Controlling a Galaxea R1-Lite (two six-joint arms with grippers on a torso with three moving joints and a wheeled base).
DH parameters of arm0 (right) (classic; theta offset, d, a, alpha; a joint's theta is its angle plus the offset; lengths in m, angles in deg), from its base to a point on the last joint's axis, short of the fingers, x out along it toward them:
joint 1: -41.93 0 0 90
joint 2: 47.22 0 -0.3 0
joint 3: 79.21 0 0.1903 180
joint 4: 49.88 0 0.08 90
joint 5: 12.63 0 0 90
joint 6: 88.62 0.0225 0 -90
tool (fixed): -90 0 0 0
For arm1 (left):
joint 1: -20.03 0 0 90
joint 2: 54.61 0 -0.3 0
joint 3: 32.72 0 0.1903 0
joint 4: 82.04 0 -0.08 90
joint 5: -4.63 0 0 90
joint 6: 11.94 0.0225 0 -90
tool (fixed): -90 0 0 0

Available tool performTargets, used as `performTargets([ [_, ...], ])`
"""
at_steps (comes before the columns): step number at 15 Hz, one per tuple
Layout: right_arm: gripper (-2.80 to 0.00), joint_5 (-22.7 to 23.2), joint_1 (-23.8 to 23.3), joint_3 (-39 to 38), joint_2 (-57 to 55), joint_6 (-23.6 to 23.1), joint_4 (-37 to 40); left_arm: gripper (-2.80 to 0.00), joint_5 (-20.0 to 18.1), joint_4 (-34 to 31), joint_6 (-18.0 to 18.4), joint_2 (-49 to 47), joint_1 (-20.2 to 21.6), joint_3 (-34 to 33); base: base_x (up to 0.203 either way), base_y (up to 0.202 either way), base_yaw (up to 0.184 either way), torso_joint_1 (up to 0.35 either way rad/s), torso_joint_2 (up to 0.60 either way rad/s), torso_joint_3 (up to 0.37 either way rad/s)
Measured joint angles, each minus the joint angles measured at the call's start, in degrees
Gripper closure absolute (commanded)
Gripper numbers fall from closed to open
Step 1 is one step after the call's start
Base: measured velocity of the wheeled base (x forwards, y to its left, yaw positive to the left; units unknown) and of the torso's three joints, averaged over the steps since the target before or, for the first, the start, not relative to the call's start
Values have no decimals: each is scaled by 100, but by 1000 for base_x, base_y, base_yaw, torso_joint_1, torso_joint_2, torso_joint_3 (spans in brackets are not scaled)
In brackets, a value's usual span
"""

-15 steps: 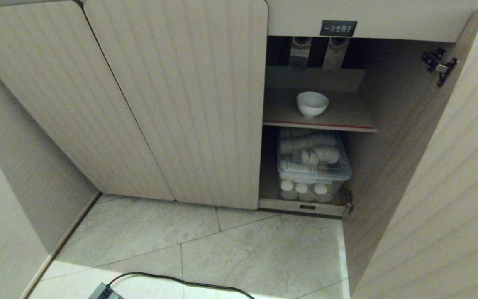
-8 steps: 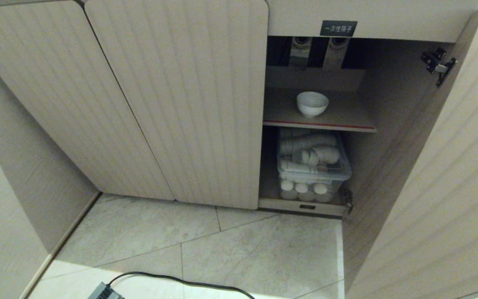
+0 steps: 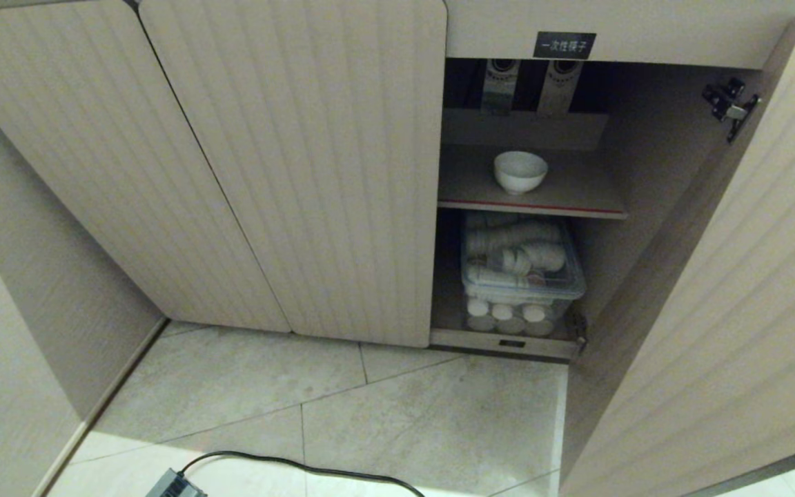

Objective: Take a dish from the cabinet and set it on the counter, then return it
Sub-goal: Close the cabinet door

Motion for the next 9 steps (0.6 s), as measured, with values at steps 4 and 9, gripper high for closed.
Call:
performTargets([
  [4,0,7,4,140,-339,122,-15,0,-4,0,2,0,-2,-1,0,0,0,0,0,0],
  [9,0,43,4,227,-663,152,-11,0,-4,1,2,0,-2,0,0,0,0,0,0,0],
])
